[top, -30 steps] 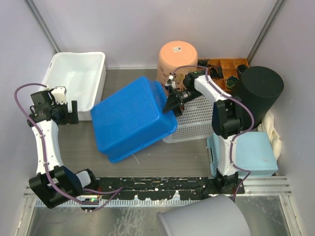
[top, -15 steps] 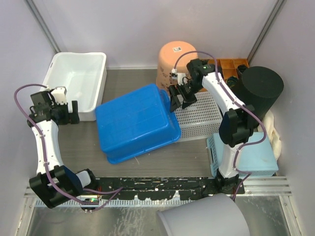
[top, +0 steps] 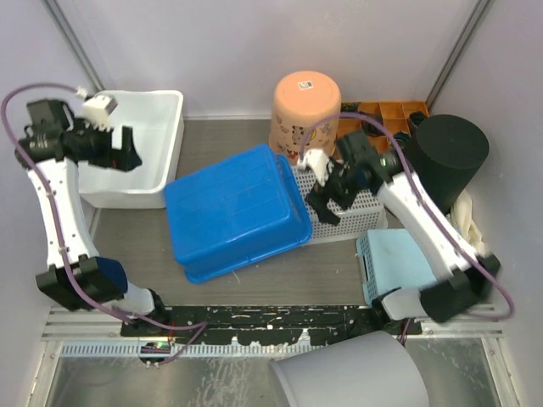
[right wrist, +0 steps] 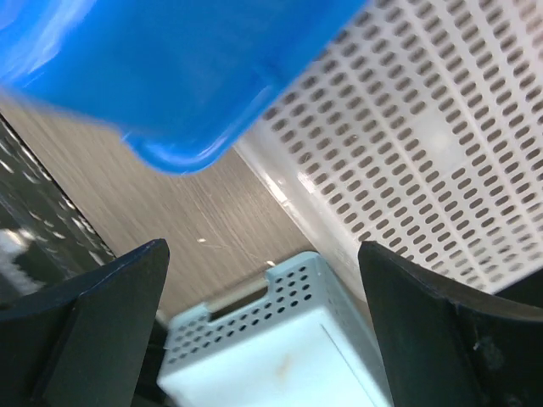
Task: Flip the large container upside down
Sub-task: Turn the container upside down at the center of the board.
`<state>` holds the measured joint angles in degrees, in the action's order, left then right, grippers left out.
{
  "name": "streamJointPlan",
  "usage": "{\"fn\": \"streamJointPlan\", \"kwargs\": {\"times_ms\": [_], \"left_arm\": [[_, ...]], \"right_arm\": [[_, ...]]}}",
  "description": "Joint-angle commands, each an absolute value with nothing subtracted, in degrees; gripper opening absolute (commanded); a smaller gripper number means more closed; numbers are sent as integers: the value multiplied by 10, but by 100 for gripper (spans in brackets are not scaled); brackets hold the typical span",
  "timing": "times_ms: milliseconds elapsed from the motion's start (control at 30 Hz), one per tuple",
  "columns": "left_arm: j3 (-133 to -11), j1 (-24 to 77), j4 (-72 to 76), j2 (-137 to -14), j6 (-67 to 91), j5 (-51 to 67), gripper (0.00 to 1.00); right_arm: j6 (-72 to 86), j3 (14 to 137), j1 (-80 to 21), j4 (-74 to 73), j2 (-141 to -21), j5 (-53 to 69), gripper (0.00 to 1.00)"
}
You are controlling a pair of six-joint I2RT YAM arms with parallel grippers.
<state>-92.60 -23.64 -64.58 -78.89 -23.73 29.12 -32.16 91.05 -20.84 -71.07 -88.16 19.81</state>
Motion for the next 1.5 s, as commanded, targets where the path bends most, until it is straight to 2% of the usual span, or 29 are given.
{"fn": "streamJointPlan", "kwargs": {"times_ms": [0,100,200,333,367,433,533,733,933,1067,1333,1467], "left_arm": [[-1110,-105,-768,-882,-312,327,98],[-1131,-14,-736,-925,-347,258,98],[-1155,34,-730,-989,-383,246,98],[-1207,46,-714,-1078,-382,272,98],[-1221,46,-696,-1098,-368,259,98],[-1227,55,-620,-1129,-322,155,98],[-1251,64,-539,-1172,-299,24,98],[-1301,75,-547,-1242,-311,-30,98],[-1251,76,-534,-1234,-317,-45,98],[-1230,76,-529,-1227,-316,-54,98],[-1214,81,-546,-1226,-305,-59,98],[-1198,87,-561,-1223,-303,-55,98]], "right_arm": [[-389,706,-352,-511,-675,21,100],[-382,620,-408,-357,-647,-109,100],[-319,637,-426,-323,-663,-97,100],[-237,673,-425,-295,-693,-90,100],[-232,676,-425,-289,-702,-97,100],[-226,683,-425,-290,-716,-86,100],[-225,699,-430,-317,-729,-46,100],[-263,740,-438,-426,-733,58,100],[-347,758,-439,-589,-716,180,100],[-404,766,-445,-665,-708,200,100],[-179,719,-465,-434,-677,101,100],[-99,712,-465,-388,-704,96,100]]}}
